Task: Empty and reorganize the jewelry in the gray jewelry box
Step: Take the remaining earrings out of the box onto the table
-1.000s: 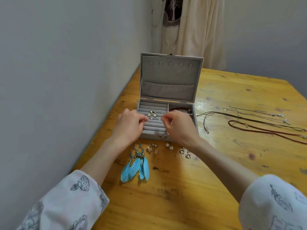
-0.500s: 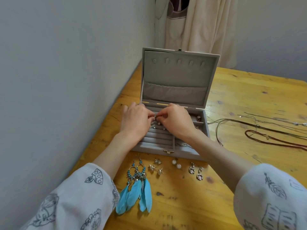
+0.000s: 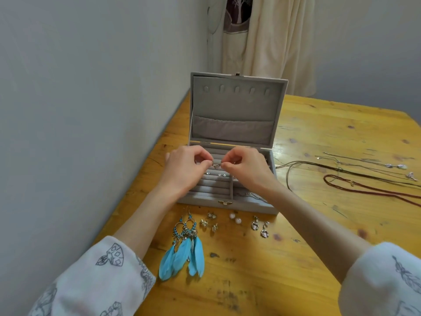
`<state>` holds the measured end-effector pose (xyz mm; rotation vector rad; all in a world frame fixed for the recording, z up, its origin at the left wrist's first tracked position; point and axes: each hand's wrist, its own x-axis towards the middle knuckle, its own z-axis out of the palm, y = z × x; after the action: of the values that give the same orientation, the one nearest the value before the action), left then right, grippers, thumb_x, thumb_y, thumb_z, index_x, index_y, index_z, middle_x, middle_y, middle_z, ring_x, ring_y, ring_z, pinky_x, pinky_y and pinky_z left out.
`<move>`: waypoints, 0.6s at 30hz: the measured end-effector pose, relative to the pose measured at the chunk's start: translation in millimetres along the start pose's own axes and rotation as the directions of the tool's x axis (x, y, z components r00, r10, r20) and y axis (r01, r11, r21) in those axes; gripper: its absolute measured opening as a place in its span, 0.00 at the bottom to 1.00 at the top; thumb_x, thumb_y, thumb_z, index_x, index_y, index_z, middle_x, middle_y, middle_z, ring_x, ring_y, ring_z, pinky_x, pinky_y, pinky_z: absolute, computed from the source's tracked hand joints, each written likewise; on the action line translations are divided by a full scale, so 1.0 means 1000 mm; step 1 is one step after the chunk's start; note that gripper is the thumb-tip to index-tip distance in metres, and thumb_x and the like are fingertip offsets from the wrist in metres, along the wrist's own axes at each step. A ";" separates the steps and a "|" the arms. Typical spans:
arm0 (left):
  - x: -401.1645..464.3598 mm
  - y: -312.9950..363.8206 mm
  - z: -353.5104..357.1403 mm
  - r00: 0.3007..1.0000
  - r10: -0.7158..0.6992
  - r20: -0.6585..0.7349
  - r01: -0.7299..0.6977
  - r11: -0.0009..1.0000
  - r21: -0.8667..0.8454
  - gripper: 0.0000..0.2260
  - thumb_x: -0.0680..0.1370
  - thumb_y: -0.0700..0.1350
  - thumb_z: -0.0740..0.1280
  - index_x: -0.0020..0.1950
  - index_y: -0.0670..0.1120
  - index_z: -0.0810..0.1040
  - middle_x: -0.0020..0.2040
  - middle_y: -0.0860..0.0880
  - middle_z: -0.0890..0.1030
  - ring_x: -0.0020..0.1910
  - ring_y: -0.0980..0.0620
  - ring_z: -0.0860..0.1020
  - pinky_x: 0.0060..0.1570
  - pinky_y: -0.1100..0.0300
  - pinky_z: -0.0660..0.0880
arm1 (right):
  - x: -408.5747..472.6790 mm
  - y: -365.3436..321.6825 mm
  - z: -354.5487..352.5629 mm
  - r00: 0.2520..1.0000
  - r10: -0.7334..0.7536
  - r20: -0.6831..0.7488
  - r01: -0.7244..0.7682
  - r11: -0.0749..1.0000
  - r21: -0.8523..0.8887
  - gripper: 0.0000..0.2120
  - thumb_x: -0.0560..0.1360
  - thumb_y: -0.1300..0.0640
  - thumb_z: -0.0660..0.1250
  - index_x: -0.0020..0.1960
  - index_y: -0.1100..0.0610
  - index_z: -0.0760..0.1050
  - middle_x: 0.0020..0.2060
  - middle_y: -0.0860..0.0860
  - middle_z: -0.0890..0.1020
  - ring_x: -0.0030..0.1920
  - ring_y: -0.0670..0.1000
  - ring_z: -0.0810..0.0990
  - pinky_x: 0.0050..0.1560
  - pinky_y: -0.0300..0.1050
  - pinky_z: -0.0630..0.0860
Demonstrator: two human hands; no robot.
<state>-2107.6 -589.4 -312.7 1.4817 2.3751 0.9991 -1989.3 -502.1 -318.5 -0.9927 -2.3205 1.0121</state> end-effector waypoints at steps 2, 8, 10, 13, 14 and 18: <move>-0.013 0.007 -0.004 1.000 -0.003 0.019 0.004 0.998 -0.068 0.02 0.74 0.45 0.68 0.44 0.50 0.81 0.41 0.54 0.80 0.45 0.55 0.78 0.52 0.54 0.75 | -0.016 -0.003 -0.009 1.000 0.007 -0.004 -0.007 0.999 0.048 0.02 0.74 0.59 0.67 0.45 0.56 0.78 0.38 0.48 0.79 0.40 0.46 0.77 0.40 0.34 0.72; -0.045 0.035 -0.020 0.999 0.007 0.037 -0.002 0.989 -0.150 0.03 0.75 0.42 0.68 0.47 0.47 0.79 0.43 0.53 0.80 0.42 0.60 0.76 0.38 0.73 0.70 | -0.066 -0.009 -0.030 0.999 0.033 0.006 -0.034 0.996 0.083 0.01 0.73 0.59 0.68 0.42 0.54 0.78 0.36 0.46 0.80 0.40 0.44 0.78 0.41 0.35 0.74; -0.058 0.044 -0.024 0.996 0.000 0.089 0.016 0.983 -0.185 0.03 0.74 0.42 0.68 0.46 0.48 0.79 0.42 0.53 0.81 0.43 0.60 0.78 0.41 0.71 0.73 | -0.083 -0.010 -0.033 0.998 0.060 0.035 -0.063 0.993 0.098 0.02 0.72 0.59 0.68 0.41 0.54 0.78 0.34 0.45 0.79 0.38 0.45 0.78 0.39 0.36 0.74; -0.079 0.052 -0.023 0.988 -0.006 0.152 0.033 0.984 -0.176 0.03 0.74 0.42 0.68 0.46 0.48 0.79 0.42 0.53 0.81 0.43 0.59 0.79 0.41 0.69 0.74 | -0.106 -0.009 -0.030 0.993 0.090 0.074 -0.097 0.991 0.096 0.03 0.73 0.60 0.68 0.40 0.54 0.77 0.33 0.46 0.80 0.36 0.46 0.78 0.34 0.36 0.73; -0.085 0.054 -0.021 0.985 -0.011 0.174 0.041 0.984 -0.171 0.03 0.73 0.42 0.69 0.45 0.48 0.79 0.42 0.53 0.81 0.43 0.59 0.79 0.42 0.68 0.74 | -0.112 -0.008 -0.029 0.991 0.104 0.086 -0.112 0.989 0.097 0.04 0.73 0.60 0.68 0.40 0.54 0.77 0.32 0.47 0.80 0.35 0.45 0.78 0.33 0.34 0.71; -0.106 0.051 -0.008 0.954 -0.044 0.298 0.079 0.991 -0.105 0.02 0.73 0.42 0.69 0.44 0.49 0.79 0.42 0.52 0.82 0.44 0.57 0.79 0.45 0.64 0.77 | -0.128 -0.002 -0.021 0.968 0.188 0.165 -0.208 0.971 0.118 0.03 0.73 0.60 0.68 0.40 0.55 0.77 0.34 0.50 0.81 0.34 0.43 0.79 0.28 0.27 0.68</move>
<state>-2021.4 -668.4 -295.8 1.3960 2.1034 0.8199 -1893.5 -589.2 -314.5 -1.1464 -2.2701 1.3494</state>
